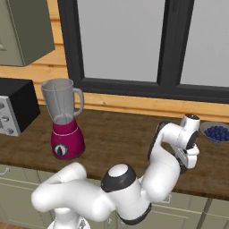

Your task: Close the lid blender by securely placing the lid on top.

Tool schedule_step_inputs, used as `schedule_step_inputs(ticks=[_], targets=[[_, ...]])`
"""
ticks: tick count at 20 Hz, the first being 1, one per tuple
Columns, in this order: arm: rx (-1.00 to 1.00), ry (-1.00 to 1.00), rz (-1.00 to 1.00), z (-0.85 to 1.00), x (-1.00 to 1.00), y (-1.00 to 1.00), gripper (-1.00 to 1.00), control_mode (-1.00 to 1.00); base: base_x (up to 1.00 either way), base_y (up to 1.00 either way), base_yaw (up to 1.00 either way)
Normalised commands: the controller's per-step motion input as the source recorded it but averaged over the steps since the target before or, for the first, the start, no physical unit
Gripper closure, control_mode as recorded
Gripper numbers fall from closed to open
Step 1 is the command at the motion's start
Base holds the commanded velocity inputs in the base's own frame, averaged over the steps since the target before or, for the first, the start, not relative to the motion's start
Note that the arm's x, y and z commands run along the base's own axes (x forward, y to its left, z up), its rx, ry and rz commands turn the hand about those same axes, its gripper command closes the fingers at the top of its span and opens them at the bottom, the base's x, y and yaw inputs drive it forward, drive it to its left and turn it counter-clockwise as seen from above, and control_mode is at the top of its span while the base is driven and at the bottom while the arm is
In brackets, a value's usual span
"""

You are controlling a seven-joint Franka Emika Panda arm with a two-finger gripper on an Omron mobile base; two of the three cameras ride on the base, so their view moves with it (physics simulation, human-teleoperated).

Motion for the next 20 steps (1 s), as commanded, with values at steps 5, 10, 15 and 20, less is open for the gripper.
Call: schedule_step_inputs(ticks=[5,10,15,20], targets=[[0.02,-0.13,0.0,0.33,-0.06,0.07,1.0,-1.0,0.0,0.0,0.0],[0.1,-0.35,0.0,0.99,-0.31,0.22,1.0,-1.0,0.0,0.0,0.0],[0.04,-0.4,0.0,1.0,-0.16,0.58,1.0,-1.0,0.0,0.0,0.0],[0.0,-0.43,0.0,1.0,-0.07,0.8,1.0,-1.0,0.0,0.0,0.0]])
